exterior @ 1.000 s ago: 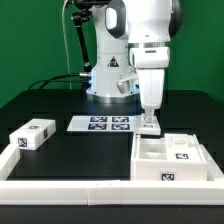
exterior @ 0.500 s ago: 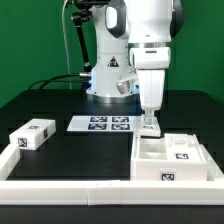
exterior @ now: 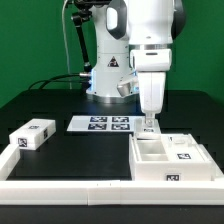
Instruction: Assemble cabinet
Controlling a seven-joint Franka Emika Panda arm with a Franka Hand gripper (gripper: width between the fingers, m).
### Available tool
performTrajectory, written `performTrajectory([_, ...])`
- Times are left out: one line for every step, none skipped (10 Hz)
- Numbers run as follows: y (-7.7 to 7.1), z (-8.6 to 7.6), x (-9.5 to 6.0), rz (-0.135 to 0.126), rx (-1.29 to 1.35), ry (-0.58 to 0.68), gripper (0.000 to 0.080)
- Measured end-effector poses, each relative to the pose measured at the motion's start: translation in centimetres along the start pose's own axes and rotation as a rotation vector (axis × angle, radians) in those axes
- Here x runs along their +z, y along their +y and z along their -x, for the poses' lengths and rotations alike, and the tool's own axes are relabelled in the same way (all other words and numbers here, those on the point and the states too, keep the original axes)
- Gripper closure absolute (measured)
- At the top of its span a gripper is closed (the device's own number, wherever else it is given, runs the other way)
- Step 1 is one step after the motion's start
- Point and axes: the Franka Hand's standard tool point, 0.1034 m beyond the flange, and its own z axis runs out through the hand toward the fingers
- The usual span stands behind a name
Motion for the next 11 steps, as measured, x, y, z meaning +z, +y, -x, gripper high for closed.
performTrajectory([0.1, 0.0, 0.0, -0.001, 0.000, -0.001, 0.0731])
performTrajectory([0.3, 0.1, -0.1, -0.003, 0.001, -0.005, 0.0731])
performTrajectory([0.5, 0.3, -0.1, -0.013, -0.008, -0.013, 0.0731])
performTrajectory([0.6, 0.9, -0.2, -0.024, -0.022, -0.022, 0.0731])
performTrajectory([0.7, 1.2, -0.3, -0.029, -0.026, -0.026, 0.0731])
performTrajectory([0.6, 1.1, -0.3, -0.021, -0.028, -0.021, 0.0731])
performTrajectory([0.6, 1.2, -0.3, -0.021, -0.029, -0.021, 0.0731])
performTrajectory([0.7, 1.2, -0.4, -0.022, -0.027, -0.023, 0.0731])
performTrajectory([0.9, 0.9, -0.5, -0.011, -0.022, -0.018, 0.0731])
performTrajectory([0.8, 0.6, -0.5, -0.001, -0.023, -0.011, 0.0731])
performTrajectory([0.8, 0.5, -0.5, 0.001, -0.024, -0.009, 0.0731])
